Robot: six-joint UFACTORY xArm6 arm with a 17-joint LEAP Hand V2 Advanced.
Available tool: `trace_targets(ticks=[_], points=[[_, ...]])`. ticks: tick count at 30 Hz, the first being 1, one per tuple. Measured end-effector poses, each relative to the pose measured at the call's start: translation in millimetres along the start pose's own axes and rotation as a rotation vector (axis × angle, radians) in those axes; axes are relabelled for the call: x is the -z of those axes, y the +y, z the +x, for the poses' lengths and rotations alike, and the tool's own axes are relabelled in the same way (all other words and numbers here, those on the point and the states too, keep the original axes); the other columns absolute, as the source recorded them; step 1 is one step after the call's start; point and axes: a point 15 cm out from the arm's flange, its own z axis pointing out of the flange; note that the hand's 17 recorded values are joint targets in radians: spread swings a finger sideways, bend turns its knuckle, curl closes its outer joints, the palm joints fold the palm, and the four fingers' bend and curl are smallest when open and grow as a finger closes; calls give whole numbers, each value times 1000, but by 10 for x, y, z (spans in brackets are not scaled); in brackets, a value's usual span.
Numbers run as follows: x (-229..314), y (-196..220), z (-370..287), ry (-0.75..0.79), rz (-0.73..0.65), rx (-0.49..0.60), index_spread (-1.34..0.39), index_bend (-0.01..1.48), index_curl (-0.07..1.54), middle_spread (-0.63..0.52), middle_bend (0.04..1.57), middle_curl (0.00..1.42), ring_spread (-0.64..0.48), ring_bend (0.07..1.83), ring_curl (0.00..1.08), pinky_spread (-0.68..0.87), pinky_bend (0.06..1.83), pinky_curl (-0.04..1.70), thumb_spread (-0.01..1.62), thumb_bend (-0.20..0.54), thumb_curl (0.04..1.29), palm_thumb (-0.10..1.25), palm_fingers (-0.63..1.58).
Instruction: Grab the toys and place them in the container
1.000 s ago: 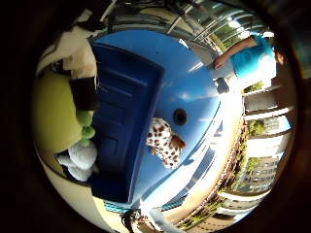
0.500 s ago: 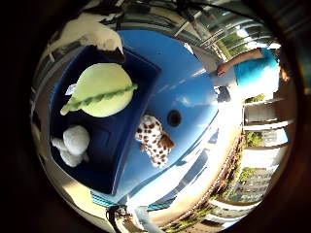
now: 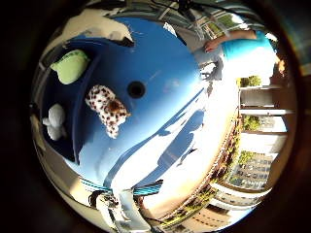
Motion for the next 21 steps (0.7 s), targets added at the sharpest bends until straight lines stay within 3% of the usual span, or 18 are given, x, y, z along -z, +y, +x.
trace_targets(ticks=[7, 21], points=[[-509, 15, 369, -2, -101, -65, -68, 147, 195, 166, 196, 387, 310, 548, 308, 500, 823, 294, 1071, -33, 463, 648, 143], [-1463, 11, 123, -12, -264, -35, -34, 144, 203, 171, 195, 378, 313, 524, 300, 485, 828, 254, 1098, -31, 444, 621, 121]])
